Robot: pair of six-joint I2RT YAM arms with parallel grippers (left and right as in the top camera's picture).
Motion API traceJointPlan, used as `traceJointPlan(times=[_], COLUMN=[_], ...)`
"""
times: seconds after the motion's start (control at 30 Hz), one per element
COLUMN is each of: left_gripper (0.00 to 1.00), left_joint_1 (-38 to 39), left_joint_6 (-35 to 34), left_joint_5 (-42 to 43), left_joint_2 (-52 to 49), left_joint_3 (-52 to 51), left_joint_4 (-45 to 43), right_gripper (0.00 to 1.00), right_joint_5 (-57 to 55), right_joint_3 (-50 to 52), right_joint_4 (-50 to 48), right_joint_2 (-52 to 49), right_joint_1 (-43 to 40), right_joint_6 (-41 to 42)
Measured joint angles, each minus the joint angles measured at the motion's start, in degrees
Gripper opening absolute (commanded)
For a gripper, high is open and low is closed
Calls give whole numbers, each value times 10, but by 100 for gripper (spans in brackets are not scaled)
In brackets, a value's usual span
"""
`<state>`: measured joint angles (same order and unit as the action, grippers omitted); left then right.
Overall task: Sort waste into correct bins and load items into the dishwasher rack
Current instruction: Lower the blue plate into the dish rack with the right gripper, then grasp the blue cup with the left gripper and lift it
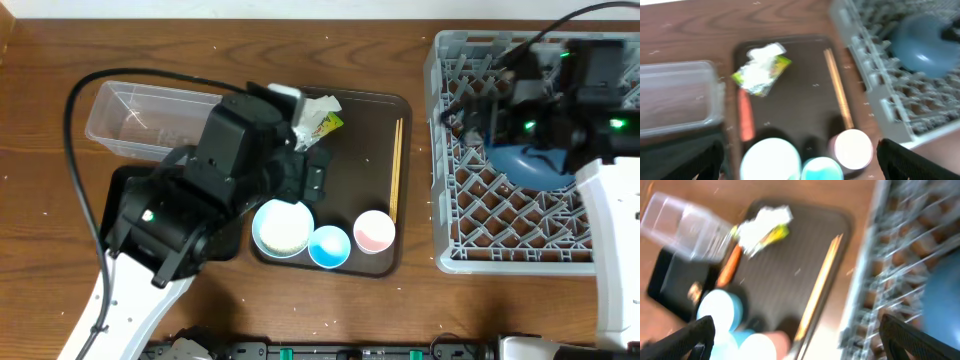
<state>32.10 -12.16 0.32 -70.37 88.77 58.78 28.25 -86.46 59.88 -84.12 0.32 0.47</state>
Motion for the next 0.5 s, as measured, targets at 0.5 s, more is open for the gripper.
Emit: traceJointPlan(times=[0.5], left_gripper=[98], left_joint_1=[-58], left_joint_6=[-120], left_joint_5=[-67], left_joint_2=[-4], left_joint_3=[-5], left_joint_4=[200], right_gripper=[64], right_joint_5=[-127], right_joint_3=[21], right_joint_4=[55], right_joint_2=[-2], right_joint_1=[187], right_joint_6=[116])
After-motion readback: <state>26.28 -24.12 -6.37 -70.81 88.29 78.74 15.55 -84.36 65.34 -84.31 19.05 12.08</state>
